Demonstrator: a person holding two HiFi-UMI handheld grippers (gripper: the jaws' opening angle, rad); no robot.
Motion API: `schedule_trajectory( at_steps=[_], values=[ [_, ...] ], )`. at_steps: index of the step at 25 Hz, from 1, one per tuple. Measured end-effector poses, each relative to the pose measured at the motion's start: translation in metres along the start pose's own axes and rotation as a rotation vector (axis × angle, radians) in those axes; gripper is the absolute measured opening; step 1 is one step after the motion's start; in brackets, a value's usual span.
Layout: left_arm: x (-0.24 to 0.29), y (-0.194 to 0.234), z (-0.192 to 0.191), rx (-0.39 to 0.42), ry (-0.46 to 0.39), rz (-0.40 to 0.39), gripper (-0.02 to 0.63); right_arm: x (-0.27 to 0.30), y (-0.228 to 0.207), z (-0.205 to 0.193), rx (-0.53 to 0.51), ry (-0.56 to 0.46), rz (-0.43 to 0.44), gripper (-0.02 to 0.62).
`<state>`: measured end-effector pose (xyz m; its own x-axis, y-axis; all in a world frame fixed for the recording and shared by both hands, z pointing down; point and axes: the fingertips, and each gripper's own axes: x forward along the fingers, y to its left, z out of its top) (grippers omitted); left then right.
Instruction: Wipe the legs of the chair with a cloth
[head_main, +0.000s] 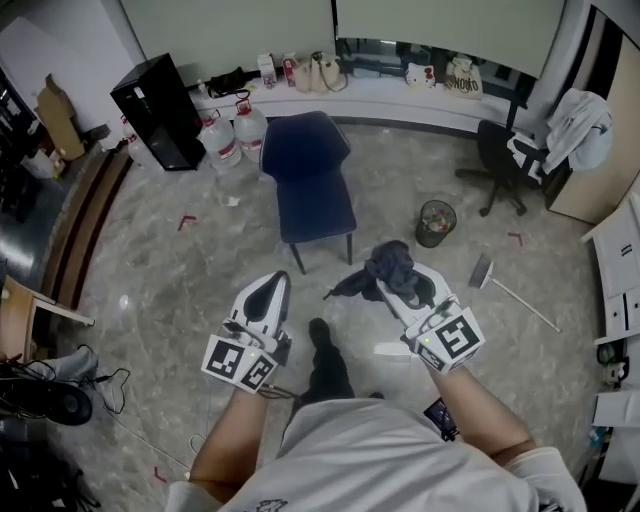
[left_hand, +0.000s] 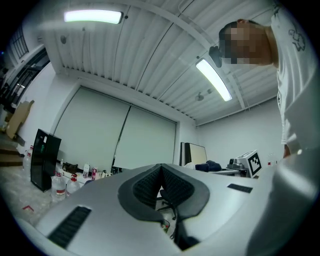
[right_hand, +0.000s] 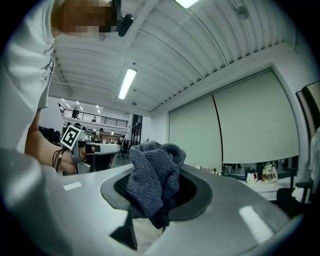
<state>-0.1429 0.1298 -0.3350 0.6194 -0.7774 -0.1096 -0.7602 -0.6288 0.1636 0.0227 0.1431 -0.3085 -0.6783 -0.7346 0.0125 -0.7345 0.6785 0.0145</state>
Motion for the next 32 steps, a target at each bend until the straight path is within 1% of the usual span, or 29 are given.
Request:
schedule_trajectory(
  at_steps=[2,4,8,11,14,17,20,22,24,26,29,32],
  values=[
    [0.042,0.042,-0.013,-0.007,0.001,0.007,0.005,0.041,-0.031,-0.012,-0.009,0.018,-0.001,0.135],
    [0.089,0.081,-0.028,-0.007,0.004,-0.009,0.005,0.081,-0.066,-0.024,-0.022,0.027,-0.004,0.135],
    [0.181,0.153,-0.059,-0.006,0.01,-0.113,0.005,0.162,-0.137,-0.039,-0.045,0.002,-0.032,0.135],
    [0.242,0.198,-0.083,-0.006,0.014,-0.158,0.005,0.214,-0.191,-0.061,-0.056,0.026,-0.056,0.135],
    [0.299,0.234,-0.116,0.01,0.02,-0.157,0.005,0.252,-0.245,-0.095,-0.051,0.049,-0.063,0.135],
    [0.332,0.26,-0.167,0.021,0.039,-0.131,0.005,0.279,-0.28,-0.147,-0.031,0.073,-0.045,0.135],
    [0.349,0.278,-0.238,0.025,0.052,-0.088,0.005,0.297,-0.302,-0.222,-0.01,0.092,-0.002,0.135],
    [0.356,0.285,-0.295,0.033,0.046,-0.064,0.005,0.305,-0.314,-0.285,-0.005,0.104,0.027,0.135],
    [0.364,0.293,-0.363,0.037,0.04,-0.055,0.005,0.312,-0.326,-0.356,-0.013,0.107,0.052,0.135],
    [0.369,0.303,-0.441,0.039,0.054,-0.061,0.005,0.317,-0.333,-0.436,-0.021,0.119,0.078,0.137],
    [0.378,0.319,-0.556,0.047,0.077,-0.064,0.005,0.315,-0.346,-0.573,-0.007,0.187,0.106,0.137],
    [0.393,0.338,-0.65,0.074,0.075,-0.083,0.005,0.315,-0.368,-0.712,0.006,0.23,0.104,0.137]
  ],
)
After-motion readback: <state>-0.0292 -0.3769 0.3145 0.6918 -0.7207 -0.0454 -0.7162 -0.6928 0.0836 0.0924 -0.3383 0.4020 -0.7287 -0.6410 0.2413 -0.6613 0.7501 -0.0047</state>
